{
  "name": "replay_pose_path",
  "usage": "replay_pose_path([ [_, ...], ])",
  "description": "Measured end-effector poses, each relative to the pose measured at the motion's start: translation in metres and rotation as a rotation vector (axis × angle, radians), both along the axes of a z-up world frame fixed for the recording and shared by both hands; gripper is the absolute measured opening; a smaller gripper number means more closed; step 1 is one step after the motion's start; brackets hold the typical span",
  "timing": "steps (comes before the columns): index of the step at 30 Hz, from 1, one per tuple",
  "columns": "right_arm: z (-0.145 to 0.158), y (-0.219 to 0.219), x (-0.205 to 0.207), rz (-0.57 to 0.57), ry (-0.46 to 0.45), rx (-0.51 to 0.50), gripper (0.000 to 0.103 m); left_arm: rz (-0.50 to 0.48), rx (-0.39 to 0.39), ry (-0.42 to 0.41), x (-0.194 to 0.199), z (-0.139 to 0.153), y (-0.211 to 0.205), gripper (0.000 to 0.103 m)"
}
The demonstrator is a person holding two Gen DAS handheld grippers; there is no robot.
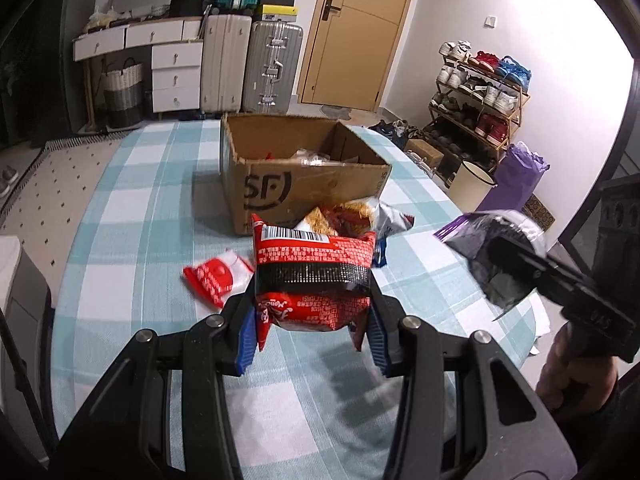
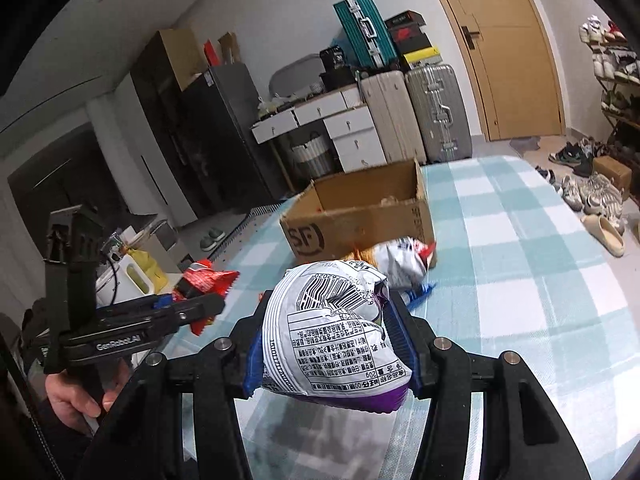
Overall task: Organize snacks
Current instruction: 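Lift both held packets and carry them over the cardboard box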
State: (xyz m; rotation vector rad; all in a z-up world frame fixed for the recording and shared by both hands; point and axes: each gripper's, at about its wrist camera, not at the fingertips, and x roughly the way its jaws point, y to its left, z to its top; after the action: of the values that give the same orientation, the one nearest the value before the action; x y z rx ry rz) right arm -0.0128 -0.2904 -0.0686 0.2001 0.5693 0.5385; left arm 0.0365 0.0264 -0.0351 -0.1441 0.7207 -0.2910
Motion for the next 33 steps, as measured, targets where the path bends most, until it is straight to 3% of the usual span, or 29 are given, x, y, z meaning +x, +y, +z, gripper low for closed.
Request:
replay_pose_path([
  [16, 0.069, 0.001, 0.025, 0.022, -0.095, -0.007, 0.053, -0.018, 0.013, -0.029, 0.065, 0.045, -0.004, 0.041],
  [33, 0.1, 0.035, 0.128, 0.066, -0.113, -0.07, 0.053, -0.037, 0.025, 0.005, 0.18, 0.065, -0.003, 0.041],
])
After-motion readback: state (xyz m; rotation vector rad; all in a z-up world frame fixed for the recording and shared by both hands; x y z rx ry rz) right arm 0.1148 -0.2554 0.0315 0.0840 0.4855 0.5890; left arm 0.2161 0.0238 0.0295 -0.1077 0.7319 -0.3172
